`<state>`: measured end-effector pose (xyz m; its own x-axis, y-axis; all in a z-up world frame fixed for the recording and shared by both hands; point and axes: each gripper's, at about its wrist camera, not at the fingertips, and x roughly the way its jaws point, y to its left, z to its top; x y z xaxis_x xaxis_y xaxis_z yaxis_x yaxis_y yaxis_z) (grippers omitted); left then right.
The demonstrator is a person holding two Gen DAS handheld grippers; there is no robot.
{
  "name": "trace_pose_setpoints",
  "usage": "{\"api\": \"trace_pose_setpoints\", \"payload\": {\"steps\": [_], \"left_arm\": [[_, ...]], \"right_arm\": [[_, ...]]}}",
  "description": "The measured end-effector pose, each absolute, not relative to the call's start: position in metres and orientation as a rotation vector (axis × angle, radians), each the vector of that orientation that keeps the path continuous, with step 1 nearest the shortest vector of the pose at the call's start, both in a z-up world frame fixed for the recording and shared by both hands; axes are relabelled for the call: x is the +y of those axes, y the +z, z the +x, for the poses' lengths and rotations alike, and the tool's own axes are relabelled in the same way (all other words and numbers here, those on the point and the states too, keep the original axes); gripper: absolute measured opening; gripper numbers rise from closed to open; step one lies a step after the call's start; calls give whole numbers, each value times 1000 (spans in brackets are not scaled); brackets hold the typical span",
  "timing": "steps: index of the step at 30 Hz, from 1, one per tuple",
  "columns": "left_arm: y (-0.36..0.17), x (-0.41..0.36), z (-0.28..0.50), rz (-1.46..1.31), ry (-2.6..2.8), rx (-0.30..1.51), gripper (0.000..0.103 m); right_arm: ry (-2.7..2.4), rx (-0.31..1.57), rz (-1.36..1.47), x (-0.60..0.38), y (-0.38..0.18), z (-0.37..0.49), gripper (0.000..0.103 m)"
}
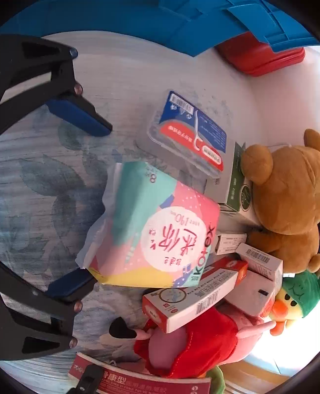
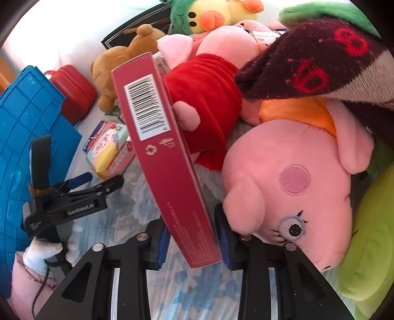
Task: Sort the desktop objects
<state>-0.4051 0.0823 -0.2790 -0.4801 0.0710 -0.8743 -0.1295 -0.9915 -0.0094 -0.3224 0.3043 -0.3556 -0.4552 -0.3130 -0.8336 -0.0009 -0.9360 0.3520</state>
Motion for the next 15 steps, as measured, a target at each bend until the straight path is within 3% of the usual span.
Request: {"api": "trace_pose_setpoints", "payload": {"steps": [1, 5, 6, 7, 9, 11, 15], "left_arm": [[-277, 84, -405, -1499, 2633, 114, 83], [-279, 94, -418, -1384, 2670, 110, 82], [-286, 98, -423, -1397, 2664, 122, 77], [-292, 100, -426, -1397, 2660, 124, 65], [-298, 100, -426, -1363, 2632, 48, 17], [-302, 102, -422, -1375, 2628, 47, 6], [-295, 100, -403, -1328, 2653, 39, 3]], "right_arm": [[-2497, -451, 1521, 303, -357, -322, 40], [-2526, -436, 1475, 298, -358, -319, 43], [-2525, -448, 1459, 297, -358, -319, 43], [-2528, -451, 1448, 295, -357, -319, 42], [-2543, -412, 1432, 290, -355, -320, 33], [-2544, -421, 1410, 291, -352, -319, 27], [-2549, -426, 1346, 293, -341, -308, 25]]}}
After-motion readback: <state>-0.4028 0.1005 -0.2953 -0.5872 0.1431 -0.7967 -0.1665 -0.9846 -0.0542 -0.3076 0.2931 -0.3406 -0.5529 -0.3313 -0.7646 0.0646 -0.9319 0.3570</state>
